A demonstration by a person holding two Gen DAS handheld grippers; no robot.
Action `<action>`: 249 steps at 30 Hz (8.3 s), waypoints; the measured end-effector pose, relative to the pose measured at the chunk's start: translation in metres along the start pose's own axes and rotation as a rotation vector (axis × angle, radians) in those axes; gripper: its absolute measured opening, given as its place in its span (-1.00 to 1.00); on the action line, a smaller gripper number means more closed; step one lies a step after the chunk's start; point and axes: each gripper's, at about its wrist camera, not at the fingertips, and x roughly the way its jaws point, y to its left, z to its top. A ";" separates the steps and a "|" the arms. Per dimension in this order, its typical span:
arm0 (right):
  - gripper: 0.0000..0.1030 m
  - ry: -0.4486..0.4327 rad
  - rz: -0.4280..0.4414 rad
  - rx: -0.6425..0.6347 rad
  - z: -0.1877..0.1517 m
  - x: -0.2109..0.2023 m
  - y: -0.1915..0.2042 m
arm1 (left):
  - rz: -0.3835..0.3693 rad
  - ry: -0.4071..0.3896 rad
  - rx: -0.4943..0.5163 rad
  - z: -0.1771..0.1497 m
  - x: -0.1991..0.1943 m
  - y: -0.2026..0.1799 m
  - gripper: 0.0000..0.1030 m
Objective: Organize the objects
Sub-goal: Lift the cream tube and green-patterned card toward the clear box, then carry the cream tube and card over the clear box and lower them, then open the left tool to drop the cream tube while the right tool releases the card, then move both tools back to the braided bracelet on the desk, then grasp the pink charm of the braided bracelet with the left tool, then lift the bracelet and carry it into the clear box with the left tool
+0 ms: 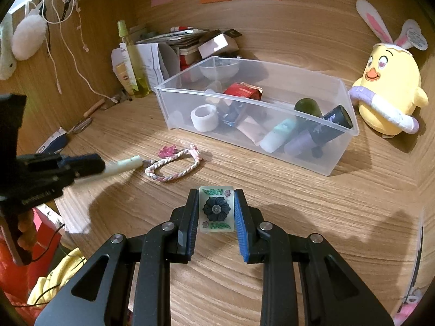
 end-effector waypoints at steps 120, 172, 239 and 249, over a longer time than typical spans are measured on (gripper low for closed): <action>0.21 -0.072 -0.116 -0.034 0.054 0.016 0.012 | 0.036 -0.099 0.083 0.082 0.014 -0.008 0.58; -0.30 0.112 -0.058 -0.135 0.047 0.070 0.029 | -0.046 0.078 0.069 0.063 0.080 -0.002 -0.43; -0.79 -0.194 -0.175 0.040 0.095 -0.007 -0.044 | -0.098 -0.270 0.003 0.148 -0.006 -0.021 -0.43; -0.79 -0.138 -0.189 0.044 0.106 0.025 -0.051 | -0.103 -0.224 -0.027 0.163 0.028 -0.015 -0.43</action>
